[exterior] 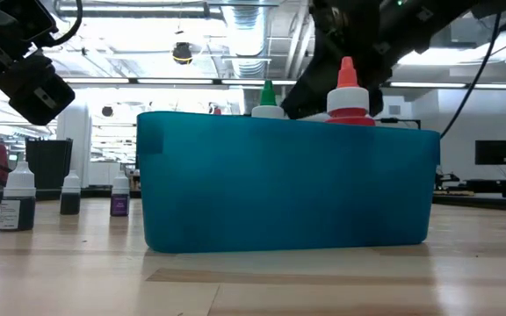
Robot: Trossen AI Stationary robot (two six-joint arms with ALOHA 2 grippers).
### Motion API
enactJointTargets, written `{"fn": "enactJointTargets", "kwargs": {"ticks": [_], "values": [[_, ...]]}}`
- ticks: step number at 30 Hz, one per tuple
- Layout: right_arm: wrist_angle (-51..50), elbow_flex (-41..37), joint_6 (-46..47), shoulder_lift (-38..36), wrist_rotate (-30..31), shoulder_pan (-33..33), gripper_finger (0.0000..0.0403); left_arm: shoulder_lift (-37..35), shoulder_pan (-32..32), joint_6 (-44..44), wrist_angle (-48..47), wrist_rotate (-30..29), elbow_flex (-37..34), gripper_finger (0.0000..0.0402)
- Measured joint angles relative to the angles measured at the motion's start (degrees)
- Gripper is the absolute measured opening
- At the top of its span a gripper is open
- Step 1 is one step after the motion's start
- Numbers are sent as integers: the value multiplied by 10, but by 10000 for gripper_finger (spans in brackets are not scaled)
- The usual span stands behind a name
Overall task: Pick & Place food coloring
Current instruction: Put the small orange food coloring bottle into the blue bin
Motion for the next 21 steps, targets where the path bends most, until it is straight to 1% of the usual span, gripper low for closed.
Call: {"fn": "enactJointTargets", "kwargs": {"ticks": [6, 10, 15, 21], "values": [[-14, 0, -7, 0, -54, -15, 49, 0, 0, -1, -3, 0, 0, 165], [-36, 0, -8, 0, -61, -20, 49, 0, 0, -1, -10, 0, 0, 165], [-39, 0, -9, 0, -96, -28, 50, 0, 0, -1, -10, 0, 0, 165], [-54, 0, -15, 0, -107, -44, 50, 0, 0, 0, -13, 0, 0, 165]]}}
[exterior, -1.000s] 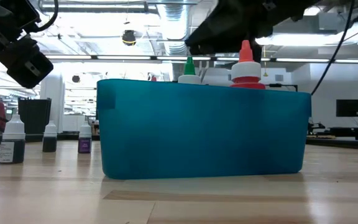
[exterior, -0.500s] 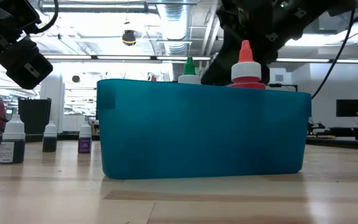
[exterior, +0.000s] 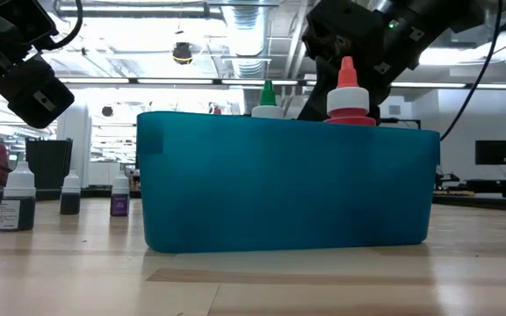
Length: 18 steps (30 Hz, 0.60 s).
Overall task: Pick & Place food coloring
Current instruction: Put the small orange food coloring bottle into the blue bin
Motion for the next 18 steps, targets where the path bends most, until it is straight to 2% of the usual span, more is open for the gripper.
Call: {"fn": "enactJointTargets", "kwargs": {"ticks": [12, 18], "values": [[3, -1, -19, 8, -41, -16, 50, 0, 0, 0, 1, -1, 0, 165], [20, 1, -19, 37, -55, -16, 50, 0, 0, 0, 1, -1, 0, 165]]}}
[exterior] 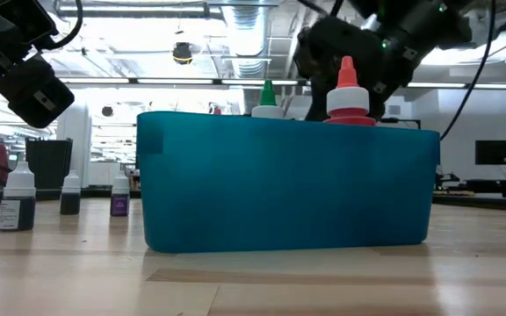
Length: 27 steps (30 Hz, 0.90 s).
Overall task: Pick & Place food coloring
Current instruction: Put the small orange food coloring bottle into the blue bin
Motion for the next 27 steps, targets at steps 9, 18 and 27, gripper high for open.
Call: {"fn": "enactJointTargets", "kwargs": {"ticks": [9, 18, 27], "values": [[3, 0, -3, 15, 0, -9, 50, 0, 0, -1, 2, -1, 0, 165], [-1, 0, -5, 14, -16, -19, 50, 0, 0, -2, 4, -1, 0, 165], [-1, 0, -5, 14, -17, -20, 52, 0, 0, -3, 2, -1, 0, 165]]}}
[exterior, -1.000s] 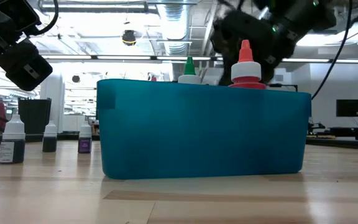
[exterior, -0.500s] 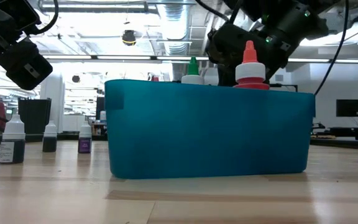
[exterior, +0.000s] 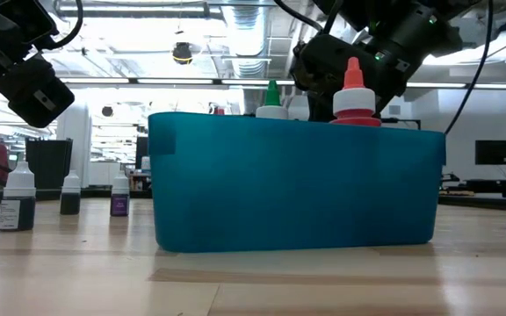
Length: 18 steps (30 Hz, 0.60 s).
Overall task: Pick & Place food coloring
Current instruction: Put the small orange food coloring bottle into the blue bin
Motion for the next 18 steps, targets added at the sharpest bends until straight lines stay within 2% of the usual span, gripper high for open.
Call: {"fn": "enactJointTargets", "kwargs": {"ticks": [18], "values": [[-27, 0, 0, -1, -29, -10, 57, 0, 0, 1, 0, -3, 0, 165]]}}
